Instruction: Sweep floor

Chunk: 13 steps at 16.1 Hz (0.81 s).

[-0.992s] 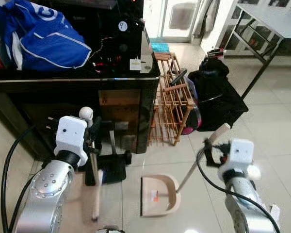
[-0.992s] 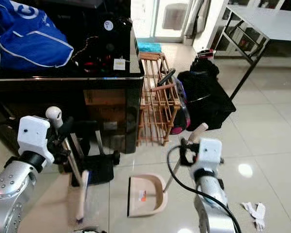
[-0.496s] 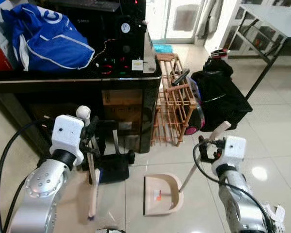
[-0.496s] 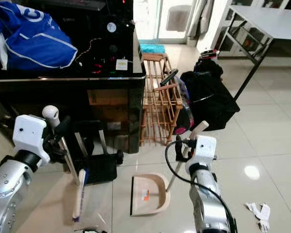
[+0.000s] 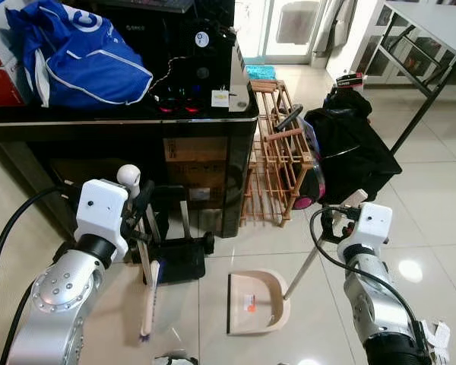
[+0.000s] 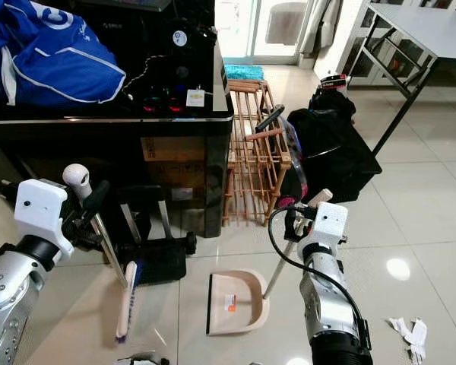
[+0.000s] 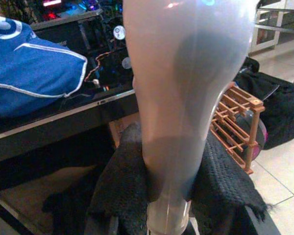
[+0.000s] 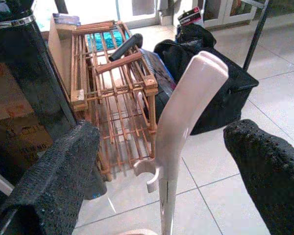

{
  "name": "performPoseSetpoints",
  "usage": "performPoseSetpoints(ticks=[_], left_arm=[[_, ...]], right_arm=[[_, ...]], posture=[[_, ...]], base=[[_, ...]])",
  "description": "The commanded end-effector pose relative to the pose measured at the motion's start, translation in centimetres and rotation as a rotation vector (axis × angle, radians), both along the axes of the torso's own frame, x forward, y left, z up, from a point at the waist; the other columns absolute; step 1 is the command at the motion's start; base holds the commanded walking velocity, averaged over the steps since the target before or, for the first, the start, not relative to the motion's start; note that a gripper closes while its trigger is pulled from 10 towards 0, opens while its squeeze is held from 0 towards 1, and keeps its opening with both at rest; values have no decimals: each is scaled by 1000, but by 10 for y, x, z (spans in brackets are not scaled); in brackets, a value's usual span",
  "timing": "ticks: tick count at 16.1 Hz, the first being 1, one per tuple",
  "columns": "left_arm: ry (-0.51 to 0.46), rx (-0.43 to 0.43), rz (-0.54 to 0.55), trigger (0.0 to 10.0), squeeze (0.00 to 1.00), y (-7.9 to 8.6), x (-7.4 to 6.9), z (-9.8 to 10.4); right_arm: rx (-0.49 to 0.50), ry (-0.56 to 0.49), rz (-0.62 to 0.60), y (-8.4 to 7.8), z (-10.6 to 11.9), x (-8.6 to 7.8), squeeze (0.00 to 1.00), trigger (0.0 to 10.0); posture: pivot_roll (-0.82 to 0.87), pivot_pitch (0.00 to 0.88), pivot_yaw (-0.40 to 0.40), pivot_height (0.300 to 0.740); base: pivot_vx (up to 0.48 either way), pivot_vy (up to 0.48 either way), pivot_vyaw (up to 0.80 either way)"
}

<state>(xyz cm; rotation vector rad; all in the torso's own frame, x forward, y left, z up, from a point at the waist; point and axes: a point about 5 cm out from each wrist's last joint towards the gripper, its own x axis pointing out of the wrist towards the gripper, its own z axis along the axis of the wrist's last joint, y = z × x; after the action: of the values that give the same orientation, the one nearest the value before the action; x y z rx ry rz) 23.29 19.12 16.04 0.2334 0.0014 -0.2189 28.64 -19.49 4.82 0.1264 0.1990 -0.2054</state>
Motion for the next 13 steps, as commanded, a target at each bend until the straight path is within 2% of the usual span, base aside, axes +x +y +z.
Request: performPoseSetpoints(ticks=[1,3,6,12,13], left_arm=[[-56,10,-10,10000,0,0,-2,12],[-58,-13,7,10000,0,2,-2,13],[-51,-32,23,10000,0,5,-4,14],[-42,-20,19,10000,0,6,-9,14],[-39,-20,18,10000,0,6,-10,14]], right_arm=[[12,1,-35,-6,-2,2,0,10000],[12,12,-47,-10,-5,6,0,10000],[24,24,20,-13,-6,18,0,10000],[21,66,27,-21,-8,28,0,10000],[27,65,24,-21,-9,28,0,6588]], posture=[[247,96,-19,740],[253,98,-14,740],[260,104,-13,740],[270,113,-15,740],[269,114,-12,740]], base=[[0,0,0],[0,0,0],[0,0,0],[0,0,0],[0,0,0]])
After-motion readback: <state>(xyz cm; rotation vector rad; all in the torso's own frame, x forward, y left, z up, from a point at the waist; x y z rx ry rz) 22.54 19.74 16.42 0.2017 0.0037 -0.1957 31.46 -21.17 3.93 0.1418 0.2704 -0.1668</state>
